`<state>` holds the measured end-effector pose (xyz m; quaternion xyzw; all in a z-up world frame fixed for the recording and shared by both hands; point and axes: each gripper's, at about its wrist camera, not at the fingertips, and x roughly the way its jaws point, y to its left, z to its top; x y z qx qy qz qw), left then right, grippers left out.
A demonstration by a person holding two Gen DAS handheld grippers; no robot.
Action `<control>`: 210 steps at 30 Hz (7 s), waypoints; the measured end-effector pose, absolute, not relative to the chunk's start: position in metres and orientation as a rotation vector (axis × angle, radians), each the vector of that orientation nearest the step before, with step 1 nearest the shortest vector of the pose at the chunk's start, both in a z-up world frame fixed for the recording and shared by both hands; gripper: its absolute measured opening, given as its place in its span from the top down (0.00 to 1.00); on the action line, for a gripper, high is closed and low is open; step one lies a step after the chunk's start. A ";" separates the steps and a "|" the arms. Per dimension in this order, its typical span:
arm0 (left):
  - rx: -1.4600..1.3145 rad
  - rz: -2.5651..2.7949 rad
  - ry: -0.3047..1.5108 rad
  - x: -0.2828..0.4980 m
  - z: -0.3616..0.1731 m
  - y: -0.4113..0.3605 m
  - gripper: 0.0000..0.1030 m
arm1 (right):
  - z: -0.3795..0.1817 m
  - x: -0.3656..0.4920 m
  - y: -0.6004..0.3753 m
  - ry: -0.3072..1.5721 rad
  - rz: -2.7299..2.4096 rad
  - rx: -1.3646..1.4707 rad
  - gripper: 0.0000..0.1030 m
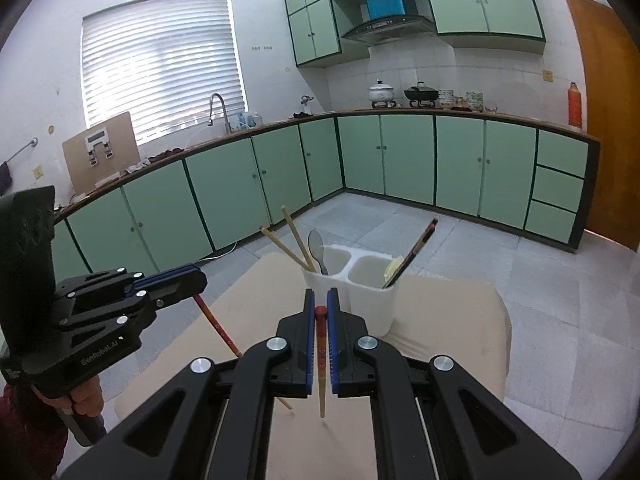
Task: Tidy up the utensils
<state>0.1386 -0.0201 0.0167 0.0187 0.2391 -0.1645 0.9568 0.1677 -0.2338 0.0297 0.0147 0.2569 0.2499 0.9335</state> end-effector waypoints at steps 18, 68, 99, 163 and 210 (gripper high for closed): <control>0.051 -0.321 0.246 0.217 0.122 -0.038 0.95 | 0.134 0.238 -0.229 0.346 0.508 -0.013 0.94; -0.034 -0.138 0.363 0.207 0.041 0.001 0.07 | 0.038 0.215 -0.256 0.416 0.306 0.050 0.19; 0.009 -0.153 0.401 0.087 0.026 -0.012 0.05 | 0.027 0.114 -0.237 0.450 0.377 0.071 0.06; -0.011 -0.135 0.464 0.091 0.006 -0.006 0.05 | 0.014 0.126 -0.234 0.500 0.365 0.062 0.06; -0.017 -0.131 0.470 0.087 0.003 0.000 0.05 | 0.004 0.127 -0.236 0.512 0.360 0.052 0.06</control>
